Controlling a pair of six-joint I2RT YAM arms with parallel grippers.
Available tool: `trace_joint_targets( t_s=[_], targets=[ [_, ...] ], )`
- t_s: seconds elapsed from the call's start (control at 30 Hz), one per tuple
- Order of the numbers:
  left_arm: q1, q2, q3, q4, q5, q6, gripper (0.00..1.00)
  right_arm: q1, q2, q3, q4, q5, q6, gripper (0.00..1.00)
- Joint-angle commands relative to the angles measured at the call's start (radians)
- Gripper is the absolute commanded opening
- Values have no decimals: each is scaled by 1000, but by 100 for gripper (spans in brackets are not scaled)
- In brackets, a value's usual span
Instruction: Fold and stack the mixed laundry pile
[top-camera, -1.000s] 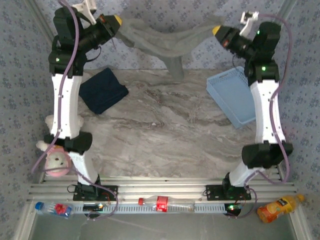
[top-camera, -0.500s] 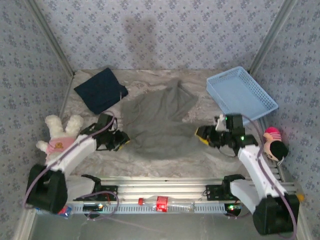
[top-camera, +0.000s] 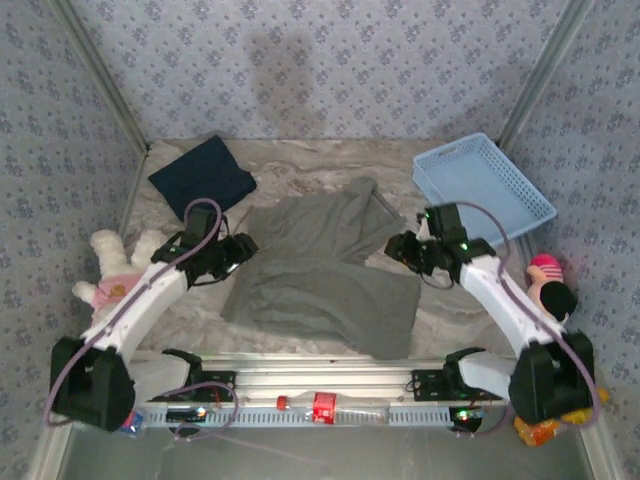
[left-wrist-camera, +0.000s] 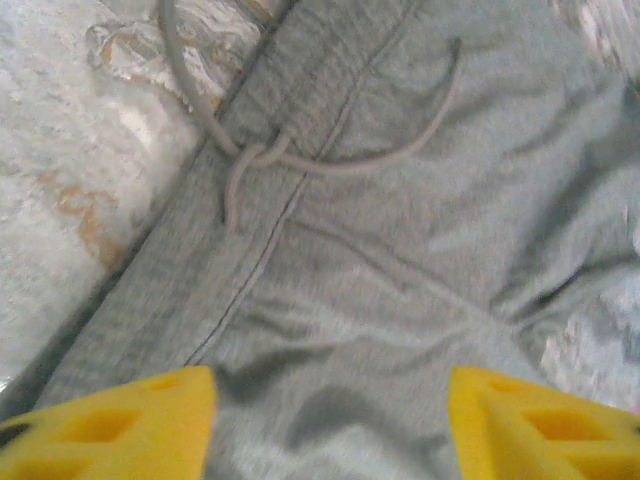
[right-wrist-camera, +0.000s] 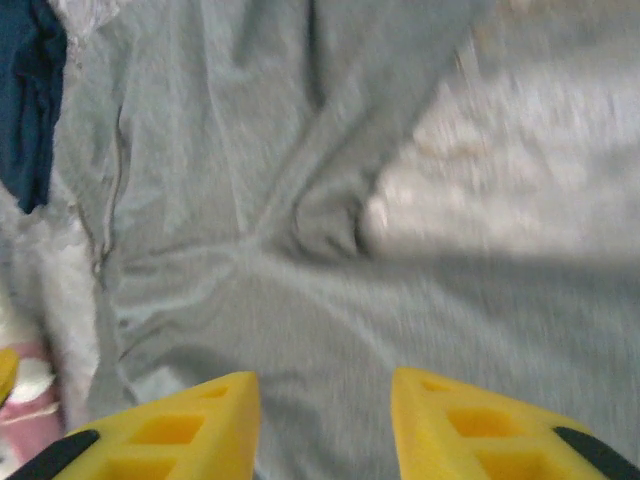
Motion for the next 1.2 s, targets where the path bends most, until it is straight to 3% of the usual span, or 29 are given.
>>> trace_joint_targets(
  t_s=[0.0,0.03,0.17,0.5,0.57,0.73,0.9,1.03,1.17],
  targets=[
    [19,160,153,145,32,102,32,17,181,152,49,164,-57,37],
    [19,220,210,143,32,125,26,22,243,198,43,194,-58,37],
    [22,425,381,122,7,192,22,40,447,382,55,242,-88,44],
    [63,804,607,69,48,220,20,27,838,677,-29,260,-74,47],
    [77,860,640,36,44,212,19,13,855,645,-7,247,-27,46],
    [115,938,679,-53,11,202,16,-31,833,546,16,232,-21,28],
    [142,920,646,-117,-71,197,14,-107,726,424,-19,294,4,27],
    [147,866,576,-98,-52,177,14,-157,647,375,95,183,-14,29],
    [142,820,556,-75,-7,163,19,-157,656,488,105,93,-32,35]
  ],
)
